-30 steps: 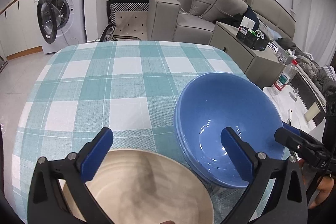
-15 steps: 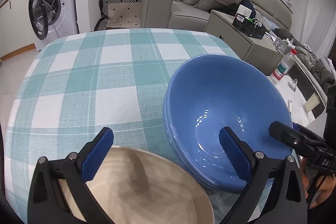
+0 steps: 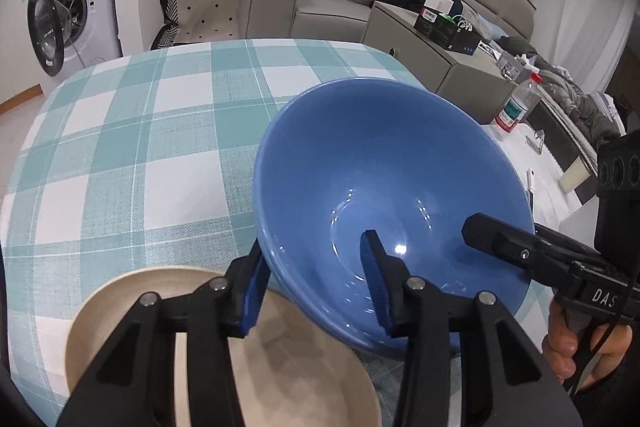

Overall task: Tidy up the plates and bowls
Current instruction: 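Lift and carry the bowl stack with both grippers over the cream plates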

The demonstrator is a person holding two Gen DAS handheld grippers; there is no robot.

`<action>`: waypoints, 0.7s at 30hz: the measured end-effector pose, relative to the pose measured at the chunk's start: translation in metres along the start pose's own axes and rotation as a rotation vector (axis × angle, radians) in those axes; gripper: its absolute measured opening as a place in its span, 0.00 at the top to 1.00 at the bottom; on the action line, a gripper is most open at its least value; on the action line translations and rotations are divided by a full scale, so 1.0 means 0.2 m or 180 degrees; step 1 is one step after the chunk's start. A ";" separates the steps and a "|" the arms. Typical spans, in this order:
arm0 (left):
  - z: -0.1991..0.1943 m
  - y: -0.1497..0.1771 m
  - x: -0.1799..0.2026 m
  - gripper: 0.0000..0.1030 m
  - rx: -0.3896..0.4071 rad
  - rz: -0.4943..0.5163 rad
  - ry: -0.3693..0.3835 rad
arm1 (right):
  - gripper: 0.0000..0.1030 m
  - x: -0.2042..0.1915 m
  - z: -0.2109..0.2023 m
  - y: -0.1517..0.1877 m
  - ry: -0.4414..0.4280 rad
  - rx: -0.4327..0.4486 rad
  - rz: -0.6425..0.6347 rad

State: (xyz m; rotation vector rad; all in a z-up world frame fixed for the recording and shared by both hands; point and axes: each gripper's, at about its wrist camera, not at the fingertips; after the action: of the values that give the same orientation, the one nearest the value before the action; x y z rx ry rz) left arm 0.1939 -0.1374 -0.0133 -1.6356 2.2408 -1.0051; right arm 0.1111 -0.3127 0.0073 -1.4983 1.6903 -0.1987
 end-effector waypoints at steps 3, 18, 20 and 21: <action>-0.01 0.00 0.00 0.59 0.0002 -0.0011 -0.0008 | 0.44 -0.02 -0.01 0.01 0.0025 0.0028 -0.0048; -0.08 -0.01 0.03 0.60 0.0102 0.0063 -0.0158 | 0.44 -0.07 -0.07 0.00 0.0091 0.0127 -0.0162; -0.10 -0.02 0.04 0.60 0.0134 0.0075 -0.0163 | 0.44 -0.07 -0.08 0.00 0.0086 0.0159 -0.0176; -0.11 -0.02 0.04 0.60 0.0153 0.0074 -0.0166 | 0.44 -0.08 -0.09 0.00 0.0078 0.0172 -0.0186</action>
State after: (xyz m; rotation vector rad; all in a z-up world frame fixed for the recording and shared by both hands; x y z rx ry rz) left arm 0.1822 -0.1372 0.0073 -1.5935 2.1800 -0.9913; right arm 0.0982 -0.3068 0.0266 -1.5116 1.6488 -0.2928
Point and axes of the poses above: each gripper's, at about its wrist camera, not at the fingertips, and z roughly the way its jaws point, x to its right, y to its underside, and after that the axes turned 2 degrees about x, right-handed
